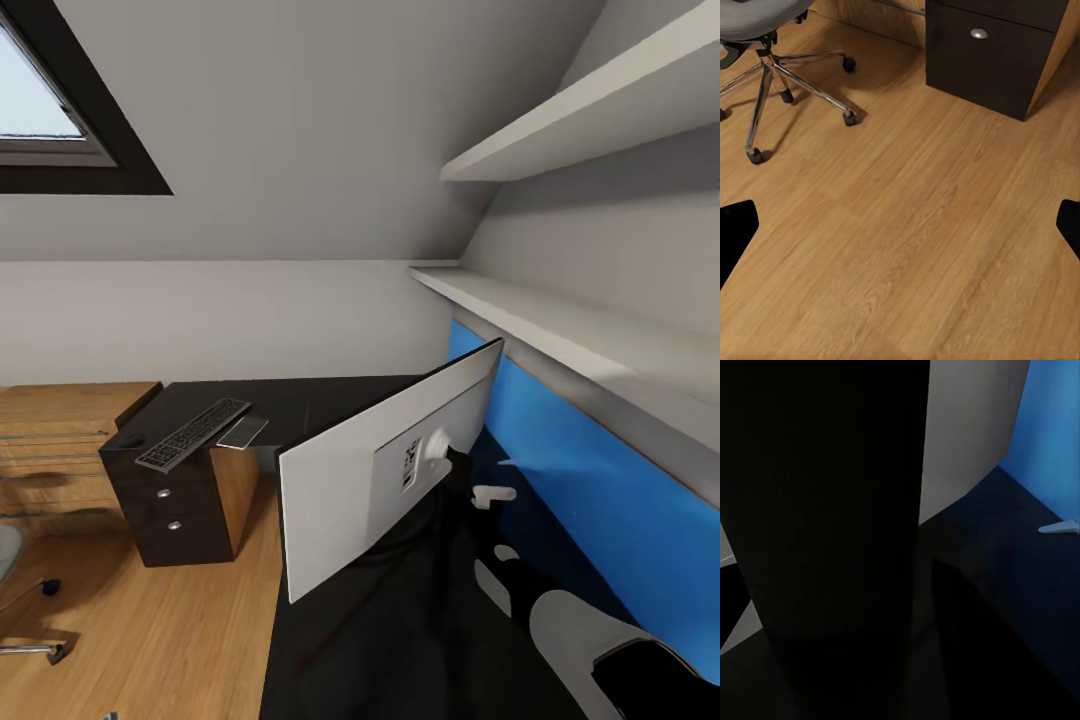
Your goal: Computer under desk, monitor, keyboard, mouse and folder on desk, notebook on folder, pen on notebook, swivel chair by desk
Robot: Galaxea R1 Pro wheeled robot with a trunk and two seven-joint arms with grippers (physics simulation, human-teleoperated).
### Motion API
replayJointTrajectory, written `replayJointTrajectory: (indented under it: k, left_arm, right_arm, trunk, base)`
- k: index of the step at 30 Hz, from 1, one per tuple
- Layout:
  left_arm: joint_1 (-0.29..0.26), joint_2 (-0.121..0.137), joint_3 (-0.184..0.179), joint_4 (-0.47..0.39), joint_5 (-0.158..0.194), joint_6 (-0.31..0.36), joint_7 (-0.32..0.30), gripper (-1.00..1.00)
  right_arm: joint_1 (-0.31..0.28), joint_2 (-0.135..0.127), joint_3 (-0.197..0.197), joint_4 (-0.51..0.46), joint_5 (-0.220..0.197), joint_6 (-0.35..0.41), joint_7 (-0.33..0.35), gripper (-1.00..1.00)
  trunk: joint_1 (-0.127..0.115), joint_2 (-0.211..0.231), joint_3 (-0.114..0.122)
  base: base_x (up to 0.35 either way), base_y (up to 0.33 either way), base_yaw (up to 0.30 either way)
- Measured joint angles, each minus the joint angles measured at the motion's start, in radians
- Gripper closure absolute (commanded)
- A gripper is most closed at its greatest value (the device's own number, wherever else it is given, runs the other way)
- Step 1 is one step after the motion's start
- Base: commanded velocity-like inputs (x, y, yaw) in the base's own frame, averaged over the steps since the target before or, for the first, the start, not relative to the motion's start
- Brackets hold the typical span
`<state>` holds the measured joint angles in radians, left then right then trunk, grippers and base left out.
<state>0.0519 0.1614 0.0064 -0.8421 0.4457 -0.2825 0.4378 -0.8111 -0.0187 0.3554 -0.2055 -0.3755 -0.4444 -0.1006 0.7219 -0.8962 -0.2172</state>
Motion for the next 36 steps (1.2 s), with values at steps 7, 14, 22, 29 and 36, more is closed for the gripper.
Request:
replayJointTrajectory:
  k: [7, 14, 22, 29, 36]
  left_arm:
    - [0.0, 0.001, 0.0, 0.0, 0.0, 0.0, 0.0, -1.0]
    - [0.0, 0.001, 0.001, 0.0, 0.0, 0.0, 0.0, -1.0]
    - [0.0, 0.001, 0.002, 0.0, 0.0, 0.0, 0.0, -1.0]
    - [0.0, 0.002, 0.002, 0.001, 0.0, 0.0, 0.0, -1.0]
    - [0.0, 0.002, 0.002, 0.001, 0.0, 0.0, 0.0, -1.0]
  right_arm:
    - [0.0, 0.0, -0.001, -0.001, 0.0, 0.001, 0.0, 1.0]
    - [0.0, 0.0, -0.003, -0.001, -0.001, 0.001, 0.0, 1.0]
    - [0.0, 0.0, 0.004, 0.01, -0.014, -0.003, -0.001, -1.0]
    - [0.0, 0.0, 0.006, 0.01, -0.013, -0.002, 0.0, -1.0]
    - [0.0, -0.001, 0.003, 0.011, -0.016, -0.003, -0.001, -1.0]
  trunk:
    - [0.0, 0.0, 0.0]
    - [0.0, 0.0, 0.0]
    - [0.0, 0.0, 0.0]
    - [0.0, 0.0, 0.0]
    - [0.0, 0.0, 0.0]
  base:
    - [0.0, -0.017, 0.0]
    - [0.0, -0.153, 0.0]
    - [0.0, -0.01, 0.0]
    - [0.0, 0.0, 0.0]
    - [-0.026, 0.0, 0.0]
